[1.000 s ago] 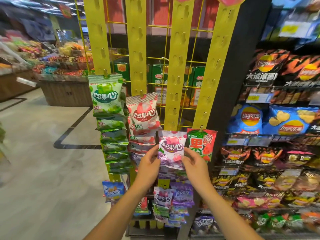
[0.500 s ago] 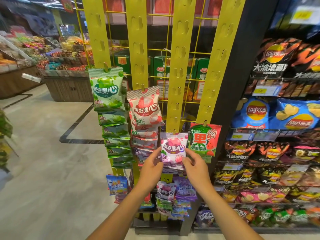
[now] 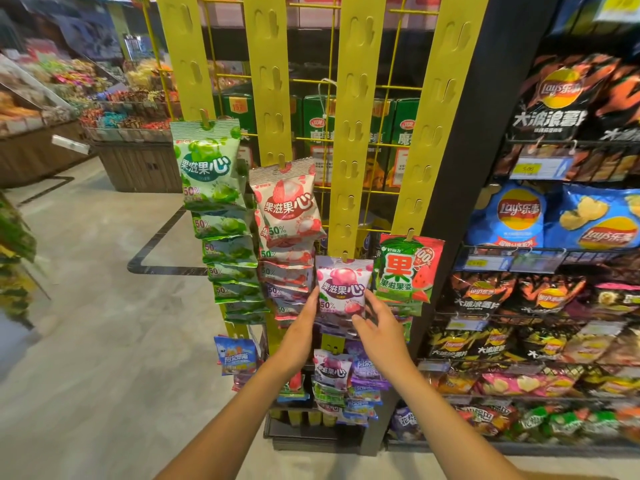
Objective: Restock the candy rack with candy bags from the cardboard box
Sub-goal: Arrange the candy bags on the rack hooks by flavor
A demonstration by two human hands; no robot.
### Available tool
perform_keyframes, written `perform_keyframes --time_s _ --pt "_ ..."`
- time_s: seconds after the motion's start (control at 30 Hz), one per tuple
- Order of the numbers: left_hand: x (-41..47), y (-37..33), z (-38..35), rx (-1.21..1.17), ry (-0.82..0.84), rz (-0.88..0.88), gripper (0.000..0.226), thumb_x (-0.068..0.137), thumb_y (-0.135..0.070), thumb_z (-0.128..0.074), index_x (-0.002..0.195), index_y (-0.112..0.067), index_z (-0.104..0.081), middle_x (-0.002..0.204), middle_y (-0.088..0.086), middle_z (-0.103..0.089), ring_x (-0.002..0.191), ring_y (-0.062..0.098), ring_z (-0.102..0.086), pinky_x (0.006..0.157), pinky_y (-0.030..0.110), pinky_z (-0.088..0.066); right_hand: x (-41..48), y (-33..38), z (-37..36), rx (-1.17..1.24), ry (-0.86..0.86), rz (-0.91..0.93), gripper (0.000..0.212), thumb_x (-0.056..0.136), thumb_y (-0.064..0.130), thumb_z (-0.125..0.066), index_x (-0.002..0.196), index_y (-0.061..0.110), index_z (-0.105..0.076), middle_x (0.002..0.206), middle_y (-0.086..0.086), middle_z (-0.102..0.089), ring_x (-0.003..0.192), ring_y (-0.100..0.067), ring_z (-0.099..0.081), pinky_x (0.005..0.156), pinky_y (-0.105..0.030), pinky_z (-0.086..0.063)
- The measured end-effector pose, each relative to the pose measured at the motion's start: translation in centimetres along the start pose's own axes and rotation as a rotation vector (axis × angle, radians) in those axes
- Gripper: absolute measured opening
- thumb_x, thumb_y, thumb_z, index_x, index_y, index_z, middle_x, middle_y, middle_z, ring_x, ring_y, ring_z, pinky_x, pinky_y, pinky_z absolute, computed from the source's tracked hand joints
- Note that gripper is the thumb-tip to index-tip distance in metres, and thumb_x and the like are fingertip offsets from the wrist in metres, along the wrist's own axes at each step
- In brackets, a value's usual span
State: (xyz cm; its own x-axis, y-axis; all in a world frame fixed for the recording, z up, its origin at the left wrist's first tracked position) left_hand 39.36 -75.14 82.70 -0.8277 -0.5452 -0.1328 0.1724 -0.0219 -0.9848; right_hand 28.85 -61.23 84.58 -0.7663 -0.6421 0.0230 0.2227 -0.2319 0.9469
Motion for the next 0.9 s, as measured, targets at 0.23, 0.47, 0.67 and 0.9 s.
perform_keyframes --time_s 0.23,0.47,0.67,0.9 --pt "-3.5 -2.7 0.2 0.322 -0.089 -0.077 0.062 0.108 -0.055 -0.04 0.164 -0.033 -0.025 0.167 -0.012 -0.03 0.153 0.013 -0.031 0.124 0.038 -0.029 -0.1 0.7 0.5 -0.072 0.004 0.0 0.061 0.101 0.025 -0.062 0.157 0.024 -0.037 0.156 0.006 -0.043 0.139 -0.01 -0.046 0.116 -0.036 -0.043" --pt "-5.2 -3.5 2.6 0.862 -0.126 -0.282 0.06 0.105 -0.044 -0.054 0.16 -0.029 -0.034 0.164 -0.006 -0.037 0.149 0.014 -0.036 0.119 0.034 -0.034 -1.6 3.2 1.9 -0.248 -0.05 0.069 0.055 0.098 0.021 -0.065 0.149 0.023 -0.045 0.147 0.008 -0.044 0.13 -0.011 -0.051 0.098 -0.025 -0.05" --pt "-8.5 -2.8 3.6 1.252 -0.116 -0.419 0.074 0.103 -0.056 -0.048 0.166 -0.034 -0.016 0.174 -0.003 -0.016 0.161 0.023 -0.01 0.129 0.044 -0.022 -6.3 4.3 2.2 -0.579 -0.057 0.184 0.059 0.099 0.032 -0.061 0.153 0.027 -0.038 0.16 0.006 -0.031 0.15 -0.018 -0.027 0.122 -0.041 -0.031" --pt "-13.7 0.3 2.0 1.294 -0.022 -0.468 0.076 0.102 -0.059 -0.046 0.166 -0.034 -0.012 0.175 -0.002 -0.007 0.162 0.024 0.002 0.129 0.048 -0.009 -14.5 2.9 2.4 -0.81 -0.089 0.14 0.069 0.1 0.043 -0.06 0.159 0.025 -0.031 0.168 0.003 -0.019 0.155 -0.021 -0.013 0.124 -0.042 -0.023"
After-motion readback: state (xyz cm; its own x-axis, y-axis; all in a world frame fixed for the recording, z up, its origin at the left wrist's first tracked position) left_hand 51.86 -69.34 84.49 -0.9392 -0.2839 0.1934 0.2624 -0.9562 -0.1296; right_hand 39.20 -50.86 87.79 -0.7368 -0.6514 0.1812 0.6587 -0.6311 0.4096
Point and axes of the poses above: each hand's wrist, its own x-axis towards the middle knuckle, its own z-axis out of the back of the hand, y = z × x, the point moved 6 cm from there along x, towards the middle knuckle
